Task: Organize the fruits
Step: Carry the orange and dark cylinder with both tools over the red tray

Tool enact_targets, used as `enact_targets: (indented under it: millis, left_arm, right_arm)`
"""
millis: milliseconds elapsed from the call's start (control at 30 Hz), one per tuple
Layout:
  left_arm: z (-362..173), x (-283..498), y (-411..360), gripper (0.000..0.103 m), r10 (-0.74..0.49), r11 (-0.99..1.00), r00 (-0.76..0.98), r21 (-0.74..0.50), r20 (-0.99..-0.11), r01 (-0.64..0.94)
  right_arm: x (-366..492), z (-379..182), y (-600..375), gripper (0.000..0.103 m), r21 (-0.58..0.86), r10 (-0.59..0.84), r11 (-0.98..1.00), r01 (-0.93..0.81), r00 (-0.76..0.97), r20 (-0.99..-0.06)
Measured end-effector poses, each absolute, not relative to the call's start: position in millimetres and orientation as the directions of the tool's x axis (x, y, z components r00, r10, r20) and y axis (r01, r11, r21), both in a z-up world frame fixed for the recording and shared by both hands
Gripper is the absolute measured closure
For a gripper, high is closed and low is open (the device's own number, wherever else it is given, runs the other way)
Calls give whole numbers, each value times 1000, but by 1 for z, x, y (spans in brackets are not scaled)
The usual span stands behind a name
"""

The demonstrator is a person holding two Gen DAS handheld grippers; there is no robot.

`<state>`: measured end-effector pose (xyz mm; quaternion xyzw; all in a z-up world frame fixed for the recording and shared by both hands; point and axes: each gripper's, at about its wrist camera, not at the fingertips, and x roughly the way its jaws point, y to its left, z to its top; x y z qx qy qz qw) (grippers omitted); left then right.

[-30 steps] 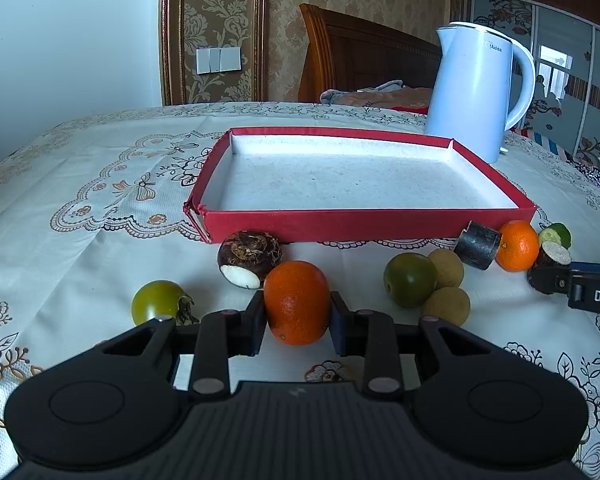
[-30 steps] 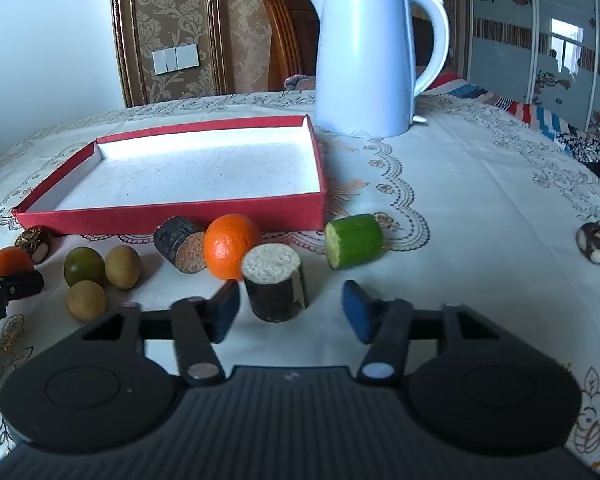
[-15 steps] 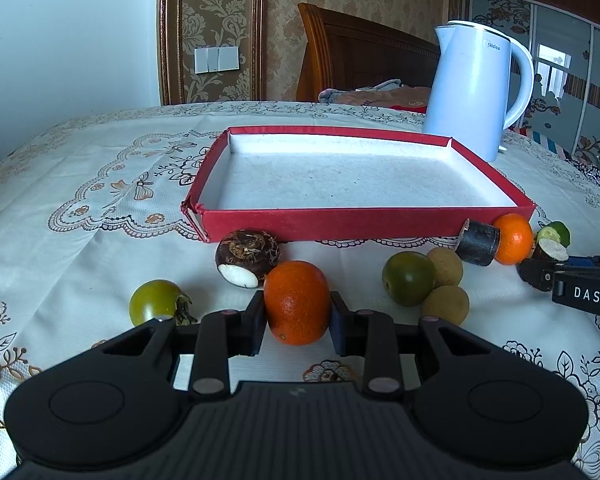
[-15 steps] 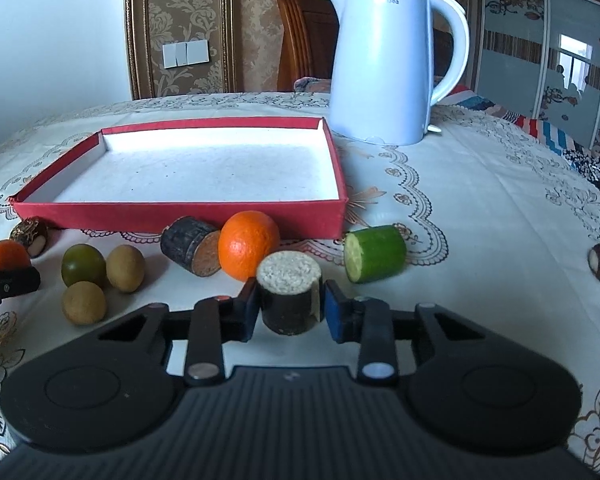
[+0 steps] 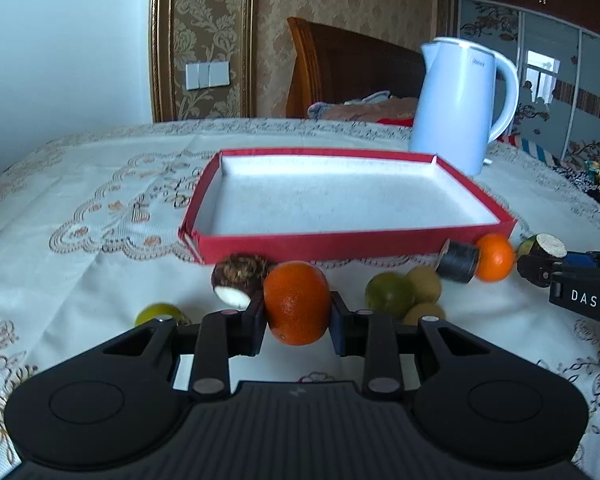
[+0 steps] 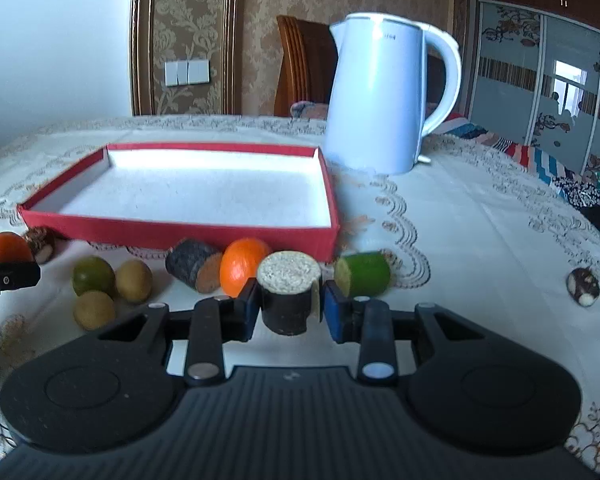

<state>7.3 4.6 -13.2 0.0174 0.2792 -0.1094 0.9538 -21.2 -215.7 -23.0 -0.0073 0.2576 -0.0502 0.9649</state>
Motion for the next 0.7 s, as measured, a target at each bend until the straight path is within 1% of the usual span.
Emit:
enact_targets:
  millis: [200, 300, 400, 533, 700]
  left_arm:
    - [6, 15, 4, 72, -205, 974, 837, -19, -507, 227]
    - [15, 26, 2, 72, -189, 978, 856, -12, -481, 210]
    - [21, 44, -2, 72, -187, 979, 858, -16, -478, 204]
    - [23, 74, -14, 72, -156, 982, 859, 17, -488, 188]
    - [15, 113, -19, 72, -145, 986, 831, -10, -537, 166]
  right_arm:
    - [-26, 3, -216, 71, -56, -110, 994, 96, 897, -428]
    - [-17, 19, -213, 71, -64, -108, 994, 90, 913, -394]
    - [-4, 29, -208, 71, -70, -103, 994, 82, 925, -366]
    - [27, 33, -206, 71, -35, -81, 997, 73, 920, -383]
    - [73, 21, -206, 71, -1, -68, 997, 75, 896, -438]
